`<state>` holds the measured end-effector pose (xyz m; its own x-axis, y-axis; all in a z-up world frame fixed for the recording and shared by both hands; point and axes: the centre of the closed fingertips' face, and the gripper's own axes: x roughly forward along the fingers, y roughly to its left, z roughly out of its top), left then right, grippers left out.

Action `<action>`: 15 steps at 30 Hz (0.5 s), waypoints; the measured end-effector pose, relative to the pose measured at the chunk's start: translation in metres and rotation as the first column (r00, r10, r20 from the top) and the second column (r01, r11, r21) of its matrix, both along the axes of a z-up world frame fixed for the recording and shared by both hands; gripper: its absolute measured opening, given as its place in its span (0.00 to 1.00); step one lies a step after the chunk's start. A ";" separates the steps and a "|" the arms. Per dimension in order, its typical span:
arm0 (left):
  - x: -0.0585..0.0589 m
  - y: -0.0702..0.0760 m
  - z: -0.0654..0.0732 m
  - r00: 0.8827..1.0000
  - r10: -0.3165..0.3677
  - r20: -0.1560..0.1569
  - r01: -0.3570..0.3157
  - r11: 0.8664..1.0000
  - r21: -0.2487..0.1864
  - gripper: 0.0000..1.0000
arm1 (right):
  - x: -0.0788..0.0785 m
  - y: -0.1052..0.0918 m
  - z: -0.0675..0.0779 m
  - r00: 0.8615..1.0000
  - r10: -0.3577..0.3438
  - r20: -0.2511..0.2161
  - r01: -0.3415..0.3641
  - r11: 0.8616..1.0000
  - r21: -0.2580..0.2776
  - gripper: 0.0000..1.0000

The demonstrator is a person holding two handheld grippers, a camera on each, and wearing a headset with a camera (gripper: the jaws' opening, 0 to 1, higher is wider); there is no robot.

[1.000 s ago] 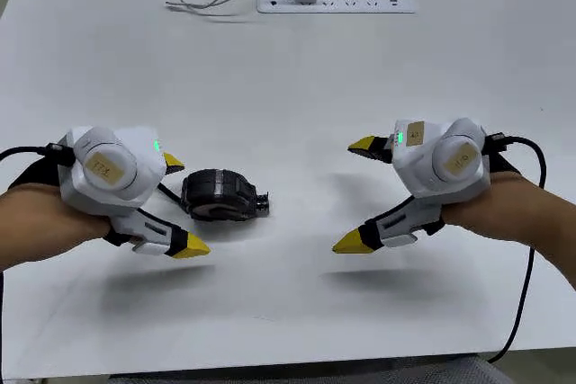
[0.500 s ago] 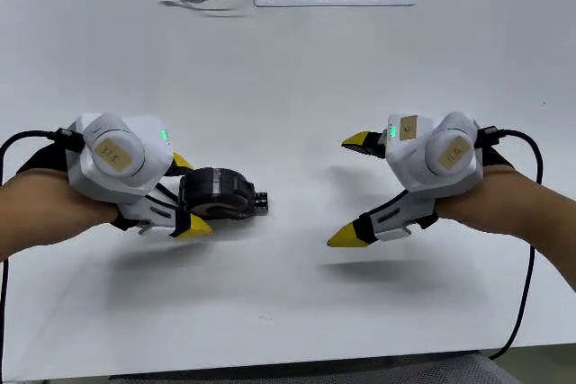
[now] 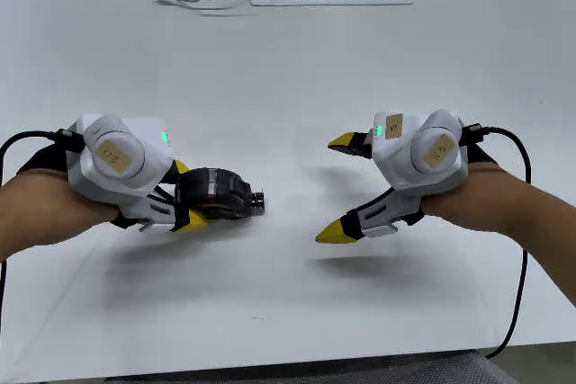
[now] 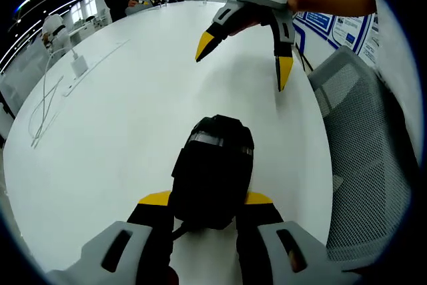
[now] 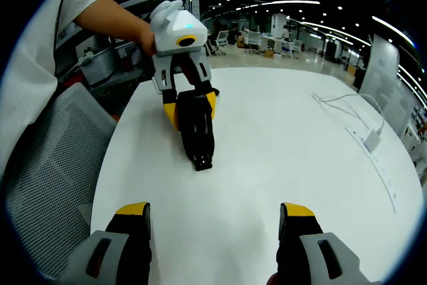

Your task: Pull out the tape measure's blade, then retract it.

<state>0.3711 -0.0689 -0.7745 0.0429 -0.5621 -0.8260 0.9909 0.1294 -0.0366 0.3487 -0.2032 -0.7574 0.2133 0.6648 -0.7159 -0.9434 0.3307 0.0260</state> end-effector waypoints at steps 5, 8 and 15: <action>0.000 0.000 0.000 1.000 0.008 -0.005 -0.008 1.000 0.000 0.30 | 0.001 0.006 -0.001 1.000 -0.002 -0.008 0.002 1.000 0.020 0.76; 0.000 0.000 0.000 1.000 0.007 -0.007 -0.007 1.000 0.000 0.30 | 0.001 0.009 -0.001 1.000 0.001 -0.009 -0.001 1.000 0.030 0.74; 0.000 0.001 0.000 1.000 0.008 -0.003 -0.008 1.000 0.003 0.29 | 0.002 0.026 -0.007 1.000 0.030 -0.004 -0.030 0.998 0.060 0.63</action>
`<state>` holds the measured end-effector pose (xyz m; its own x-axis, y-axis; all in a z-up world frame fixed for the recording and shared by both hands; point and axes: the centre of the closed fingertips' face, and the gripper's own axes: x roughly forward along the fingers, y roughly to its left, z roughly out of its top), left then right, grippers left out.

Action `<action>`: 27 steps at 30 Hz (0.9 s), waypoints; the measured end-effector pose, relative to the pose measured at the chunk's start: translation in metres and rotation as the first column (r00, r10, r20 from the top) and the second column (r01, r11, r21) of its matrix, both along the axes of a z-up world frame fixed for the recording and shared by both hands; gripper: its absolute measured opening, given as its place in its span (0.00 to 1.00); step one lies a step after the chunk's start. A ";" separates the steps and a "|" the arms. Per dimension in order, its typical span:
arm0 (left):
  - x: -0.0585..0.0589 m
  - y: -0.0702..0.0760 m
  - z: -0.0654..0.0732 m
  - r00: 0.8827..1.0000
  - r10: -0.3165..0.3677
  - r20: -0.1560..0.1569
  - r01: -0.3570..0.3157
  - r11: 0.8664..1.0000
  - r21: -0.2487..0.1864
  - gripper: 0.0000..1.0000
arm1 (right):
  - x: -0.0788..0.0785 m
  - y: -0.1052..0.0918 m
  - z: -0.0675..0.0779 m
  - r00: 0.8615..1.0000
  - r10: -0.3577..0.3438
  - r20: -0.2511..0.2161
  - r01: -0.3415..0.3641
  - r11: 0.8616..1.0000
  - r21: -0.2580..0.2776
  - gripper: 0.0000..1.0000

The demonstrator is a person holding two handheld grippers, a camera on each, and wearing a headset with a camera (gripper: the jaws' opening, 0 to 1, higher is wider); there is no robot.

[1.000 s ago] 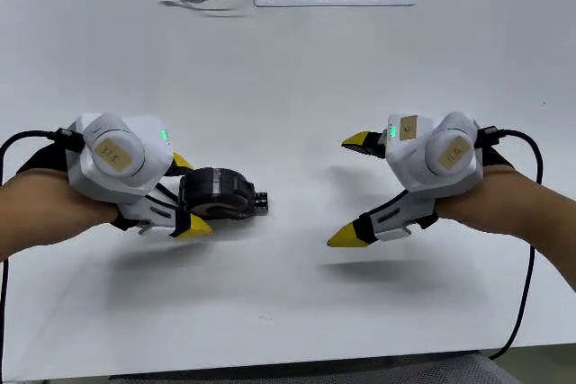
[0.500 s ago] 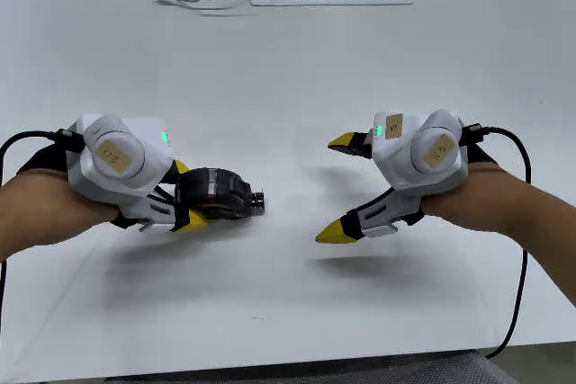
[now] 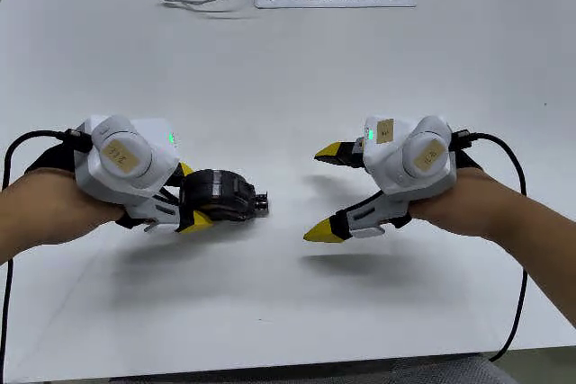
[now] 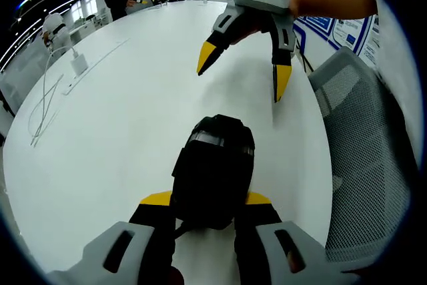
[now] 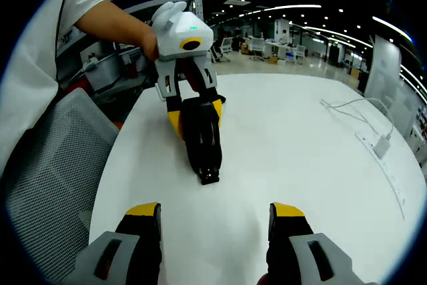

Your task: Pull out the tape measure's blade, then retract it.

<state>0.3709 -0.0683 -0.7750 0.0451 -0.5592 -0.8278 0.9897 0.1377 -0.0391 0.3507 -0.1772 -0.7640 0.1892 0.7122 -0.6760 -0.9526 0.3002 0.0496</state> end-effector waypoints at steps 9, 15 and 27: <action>0.000 0.000 0.000 1.000 -0.005 -0.008 0.005 1.000 0.006 0.29 | 0.006 0.024 -0.008 0.999 0.036 0.021 -0.037 0.999 0.024 0.50; 0.000 0.000 -0.001 1.000 -0.010 -0.006 0.010 1.000 0.010 0.29 | 0.010 0.038 -0.010 0.999 0.042 0.014 -0.043 0.998 0.049 0.38; 0.000 0.001 -0.003 1.000 -0.026 0.012 0.025 0.999 0.027 0.29 | 0.008 0.050 -0.020 0.996 0.090 0.018 -0.091 0.995 0.052 0.24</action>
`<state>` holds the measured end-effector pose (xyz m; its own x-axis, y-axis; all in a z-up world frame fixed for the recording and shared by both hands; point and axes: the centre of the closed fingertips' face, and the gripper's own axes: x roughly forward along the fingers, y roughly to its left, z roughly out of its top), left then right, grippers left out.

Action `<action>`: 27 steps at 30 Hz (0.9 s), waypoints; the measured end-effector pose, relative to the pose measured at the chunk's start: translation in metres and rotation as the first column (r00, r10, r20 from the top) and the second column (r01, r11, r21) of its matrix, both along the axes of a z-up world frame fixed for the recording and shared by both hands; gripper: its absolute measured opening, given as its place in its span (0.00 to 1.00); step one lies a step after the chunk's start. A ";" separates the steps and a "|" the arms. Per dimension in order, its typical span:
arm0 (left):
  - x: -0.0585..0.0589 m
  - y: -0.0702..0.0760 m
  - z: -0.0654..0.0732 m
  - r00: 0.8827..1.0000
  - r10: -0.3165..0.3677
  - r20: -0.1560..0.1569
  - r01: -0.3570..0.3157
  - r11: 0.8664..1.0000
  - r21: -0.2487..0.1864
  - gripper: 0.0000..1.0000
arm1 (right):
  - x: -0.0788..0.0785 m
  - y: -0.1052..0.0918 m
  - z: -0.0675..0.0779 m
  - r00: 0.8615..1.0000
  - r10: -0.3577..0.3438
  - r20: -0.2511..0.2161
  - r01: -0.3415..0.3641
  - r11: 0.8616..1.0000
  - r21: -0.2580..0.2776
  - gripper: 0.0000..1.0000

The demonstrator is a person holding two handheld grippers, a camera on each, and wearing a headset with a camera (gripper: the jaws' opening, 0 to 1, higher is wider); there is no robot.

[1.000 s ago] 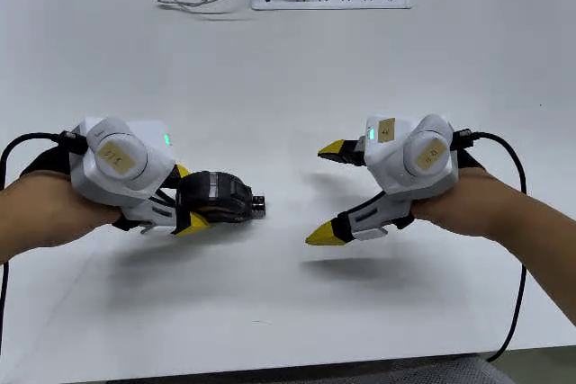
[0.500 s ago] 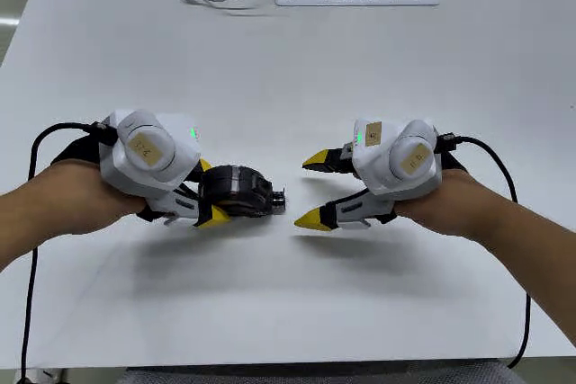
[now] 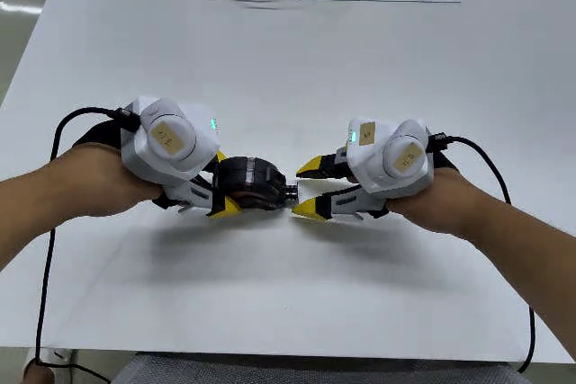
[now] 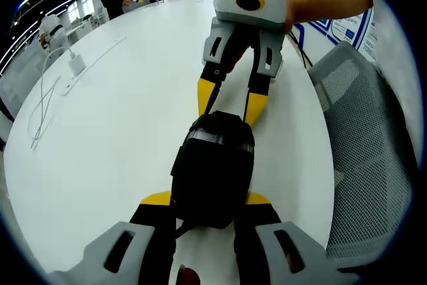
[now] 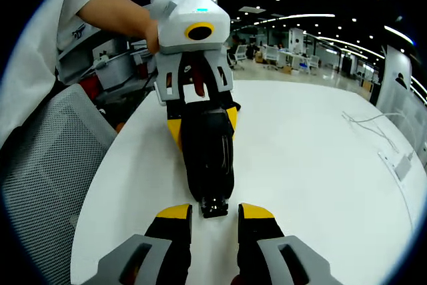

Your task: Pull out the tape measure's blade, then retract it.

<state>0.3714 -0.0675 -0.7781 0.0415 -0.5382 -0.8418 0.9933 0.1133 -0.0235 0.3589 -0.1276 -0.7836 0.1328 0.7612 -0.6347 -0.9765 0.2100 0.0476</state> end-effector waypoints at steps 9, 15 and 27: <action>0.000 0.000 0.000 1.000 0.004 -0.001 -0.004 1.000 -0.005 0.28 | -0.001 0.005 -0.006 1.000 0.030 0.009 -0.030 1.000 -0.008 0.17; 0.000 -0.001 0.001 1.000 0.011 0.001 -0.011 1.000 -0.017 0.28 | 0.000 0.006 -0.009 0.999 0.039 0.026 -0.039 0.999 -0.012 0.12; 0.000 -0.001 0.000 1.000 0.003 0.007 -0.003 1.000 -0.012 0.28 | 0.001 0.007 -0.009 0.999 0.029 0.035 -0.029 1.000 0.002 0.10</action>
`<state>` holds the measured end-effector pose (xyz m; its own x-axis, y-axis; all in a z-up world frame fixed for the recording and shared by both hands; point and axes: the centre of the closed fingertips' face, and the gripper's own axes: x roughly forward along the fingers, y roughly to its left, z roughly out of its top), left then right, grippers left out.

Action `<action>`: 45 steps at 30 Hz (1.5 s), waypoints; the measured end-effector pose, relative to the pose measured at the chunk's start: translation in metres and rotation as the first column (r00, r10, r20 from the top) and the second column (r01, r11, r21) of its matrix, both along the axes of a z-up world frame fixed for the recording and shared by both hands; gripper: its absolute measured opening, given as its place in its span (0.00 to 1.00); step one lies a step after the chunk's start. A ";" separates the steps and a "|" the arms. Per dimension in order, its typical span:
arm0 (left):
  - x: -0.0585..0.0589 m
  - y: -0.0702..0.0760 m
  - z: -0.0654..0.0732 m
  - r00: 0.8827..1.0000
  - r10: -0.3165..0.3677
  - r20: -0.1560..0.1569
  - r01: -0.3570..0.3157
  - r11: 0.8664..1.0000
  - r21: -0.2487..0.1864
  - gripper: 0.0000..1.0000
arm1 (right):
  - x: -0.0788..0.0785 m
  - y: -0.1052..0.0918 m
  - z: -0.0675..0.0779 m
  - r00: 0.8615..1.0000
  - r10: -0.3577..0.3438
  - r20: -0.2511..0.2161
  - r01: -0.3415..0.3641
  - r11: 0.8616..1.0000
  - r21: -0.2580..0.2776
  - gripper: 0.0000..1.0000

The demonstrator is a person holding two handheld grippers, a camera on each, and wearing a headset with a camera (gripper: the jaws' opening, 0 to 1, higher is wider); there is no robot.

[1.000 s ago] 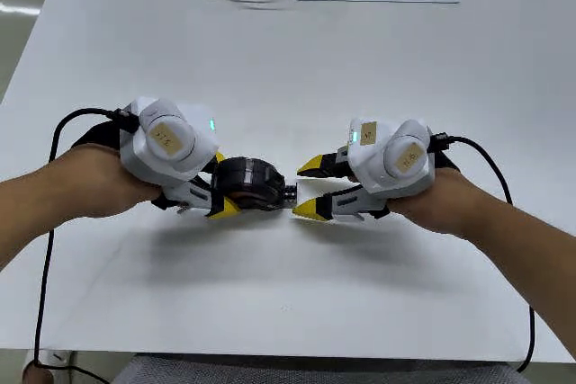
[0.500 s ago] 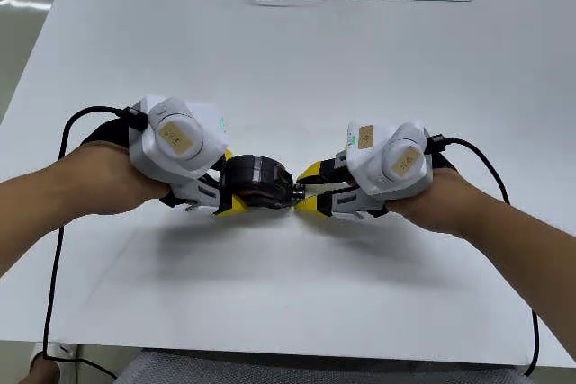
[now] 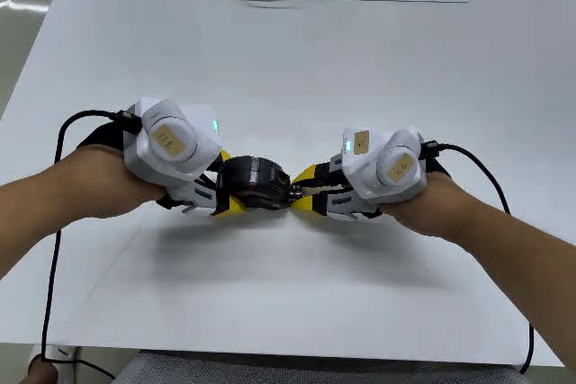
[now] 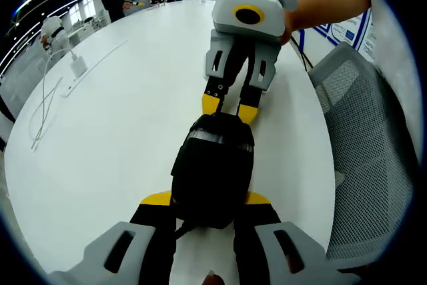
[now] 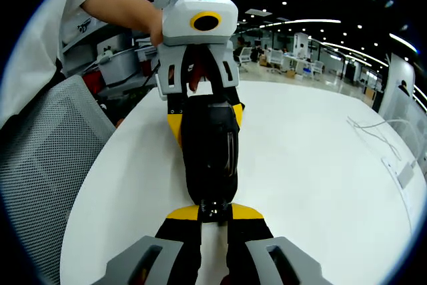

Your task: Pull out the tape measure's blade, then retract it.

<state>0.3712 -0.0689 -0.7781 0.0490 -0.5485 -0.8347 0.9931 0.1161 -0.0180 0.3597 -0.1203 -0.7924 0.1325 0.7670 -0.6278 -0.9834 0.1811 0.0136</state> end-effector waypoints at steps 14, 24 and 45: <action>0.002 0.002 0.000 1.000 0.003 0.005 -0.003 1.000 -0.002 0.28 | 0.000 -0.010 0.003 0.999 0.016 0.036 -0.015 1.000 -0.028 0.08; 0.002 0.002 0.000 1.000 -0.001 0.007 0.001 1.000 -0.001 0.28 | -0.002 -0.018 0.004 1.000 0.009 0.024 -0.008 1.000 -0.029 0.08; 0.002 0.000 0.000 1.000 0.002 0.004 -0.002 1.000 -0.004 0.28 | -0.008 -0.068 0.000 1.000 -0.016 0.002 0.016 0.996 -0.084 0.08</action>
<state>0.3729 -0.0691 -0.7780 0.0533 -0.5518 -0.8323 0.9930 0.1176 -0.0143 0.3516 -0.1882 -0.7924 0.1454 0.7091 -0.6900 -0.9803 0.1976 -0.0035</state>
